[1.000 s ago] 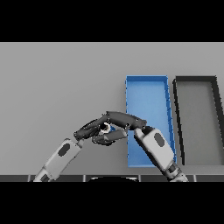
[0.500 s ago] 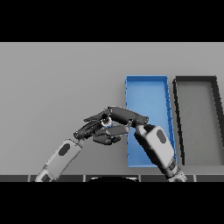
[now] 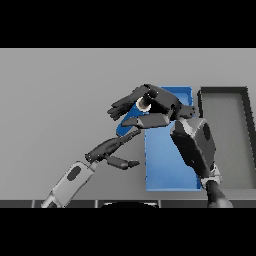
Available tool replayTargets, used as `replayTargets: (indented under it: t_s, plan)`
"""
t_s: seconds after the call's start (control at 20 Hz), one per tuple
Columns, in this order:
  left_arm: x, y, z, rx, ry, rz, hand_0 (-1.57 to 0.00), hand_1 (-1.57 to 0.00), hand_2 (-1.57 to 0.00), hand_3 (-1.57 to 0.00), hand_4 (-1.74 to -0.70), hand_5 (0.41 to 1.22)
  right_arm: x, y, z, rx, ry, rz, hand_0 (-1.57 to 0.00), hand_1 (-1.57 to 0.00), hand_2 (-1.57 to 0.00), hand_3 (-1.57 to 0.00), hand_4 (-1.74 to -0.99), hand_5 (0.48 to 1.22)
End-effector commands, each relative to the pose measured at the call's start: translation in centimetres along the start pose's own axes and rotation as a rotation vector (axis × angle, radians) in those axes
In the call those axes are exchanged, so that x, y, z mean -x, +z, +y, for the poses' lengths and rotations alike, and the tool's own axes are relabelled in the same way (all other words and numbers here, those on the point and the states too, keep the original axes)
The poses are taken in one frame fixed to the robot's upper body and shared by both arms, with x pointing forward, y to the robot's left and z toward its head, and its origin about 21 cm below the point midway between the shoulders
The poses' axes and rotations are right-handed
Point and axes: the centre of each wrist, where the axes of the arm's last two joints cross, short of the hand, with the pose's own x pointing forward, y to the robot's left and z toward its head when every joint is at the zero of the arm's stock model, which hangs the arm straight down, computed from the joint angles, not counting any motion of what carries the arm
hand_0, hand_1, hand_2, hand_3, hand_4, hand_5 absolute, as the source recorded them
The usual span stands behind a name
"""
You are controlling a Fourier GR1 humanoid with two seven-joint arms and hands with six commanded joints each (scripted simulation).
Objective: Pick up the blue pipe and place it into the blue bin.
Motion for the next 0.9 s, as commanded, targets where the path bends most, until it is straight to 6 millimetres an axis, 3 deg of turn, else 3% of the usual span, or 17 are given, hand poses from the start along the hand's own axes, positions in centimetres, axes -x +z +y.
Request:
replayTargets:
  t_s: [0.0,0.2,0.35,0.45,0.55,0.85]
  plan:
    - [0.0,0.3,0.0,0.001,-0.005,-0.015,0.00,0.00,0.00,0.00,-0.91,0.502,-0.7,-0.2,-0.5,0.029,0.015,-0.021,-1.57,-1.57,-1.57,-1.57,-1.720,1.127]
    - [0.1,0.7,0.0,0.010,0.006,-0.029,0.00,0.00,0.00,0.00,-0.91,0.492,-3.8,-0.5,-3.9,0.230,0.093,-0.047,-1.57,-1.57,-1.57,-1.57,-1.732,1.117]
    - [0.0,0.5,0.4,0.005,0.011,-0.022,0.00,0.00,0.00,0.00,-0.91,0.490,-3.5,0.8,-7.4,0.406,0.118,0.028,-1.57,-1.57,-1.57,-1.57,-1.736,1.135]
    - [0.2,0.5,0.7,-0.006,0.015,-0.013,0.00,0.00,0.00,0.00,-0.91,0.487,-2.0,2.9,-9.7,0.517,0.102,0.105,-1.57,-1.57,-1.57,-1.57,-1.738,1.129]
    - [0.3,0.6,0.7,-0.006,0.014,-0.019,0.00,0.00,0.00,0.00,-0.90,0.489,0.4,4.9,-10.9,0.593,0.064,0.173,-1.57,-1.57,-1.57,-1.57,-1.739,1.120]
    - [0.4,0.6,0.7,-0.003,0.028,-0.007,0.00,0.00,0.00,0.00,-0.89,0.473,6.7,9.7,-11.3,0.771,-0.051,0.409,-1.57,-1.57,-1.57,-1.57,-1.741,1.120]
